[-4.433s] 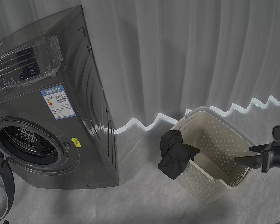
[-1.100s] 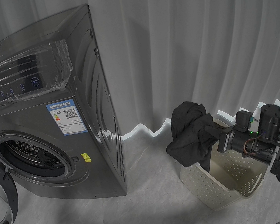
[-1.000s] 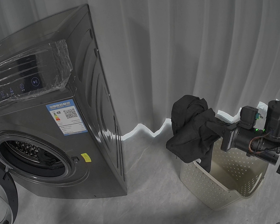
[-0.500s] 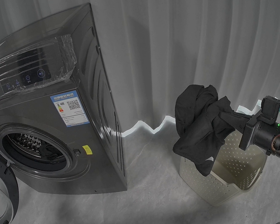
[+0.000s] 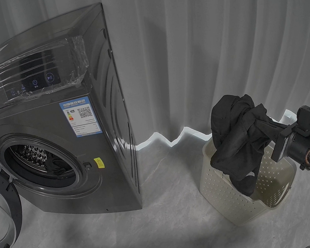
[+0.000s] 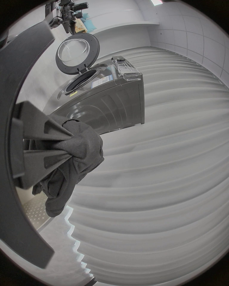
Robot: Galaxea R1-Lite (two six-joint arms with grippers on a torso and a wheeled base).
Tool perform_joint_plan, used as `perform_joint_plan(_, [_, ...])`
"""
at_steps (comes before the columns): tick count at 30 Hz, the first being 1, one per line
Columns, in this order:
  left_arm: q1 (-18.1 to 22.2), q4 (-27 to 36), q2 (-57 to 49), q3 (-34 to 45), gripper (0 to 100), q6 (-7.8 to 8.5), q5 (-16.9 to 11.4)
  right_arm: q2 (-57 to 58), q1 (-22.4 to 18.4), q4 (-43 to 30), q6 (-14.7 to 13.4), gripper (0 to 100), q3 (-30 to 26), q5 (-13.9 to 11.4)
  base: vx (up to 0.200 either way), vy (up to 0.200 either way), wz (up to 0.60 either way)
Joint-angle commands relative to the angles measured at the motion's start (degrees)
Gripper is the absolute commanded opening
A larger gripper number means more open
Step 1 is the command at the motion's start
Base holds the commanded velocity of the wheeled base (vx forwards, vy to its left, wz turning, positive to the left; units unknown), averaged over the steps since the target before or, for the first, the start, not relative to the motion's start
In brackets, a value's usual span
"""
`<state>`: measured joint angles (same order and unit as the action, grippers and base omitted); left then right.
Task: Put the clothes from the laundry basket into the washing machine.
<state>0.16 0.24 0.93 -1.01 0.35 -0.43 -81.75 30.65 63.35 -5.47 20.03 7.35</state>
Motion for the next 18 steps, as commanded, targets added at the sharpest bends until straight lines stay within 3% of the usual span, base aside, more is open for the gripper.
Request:
perform_joint_plan(1, [0.02, 0.02, -0.93, 0.92, 100, 0.00, -0.01, 0.01, 0.20, 0.01, 0.02, 0, 0.10, 0.03, 0.000, 0.200, 0.00])
perform_joint_plan(18, [0.02, 0.02, -0.93, 0.92, 100, 0.00, 0.08, -0.08, 2.31, 0.19, -0.06, 0, 0.19, 0.03, 0.000, 0.200, 0.00])
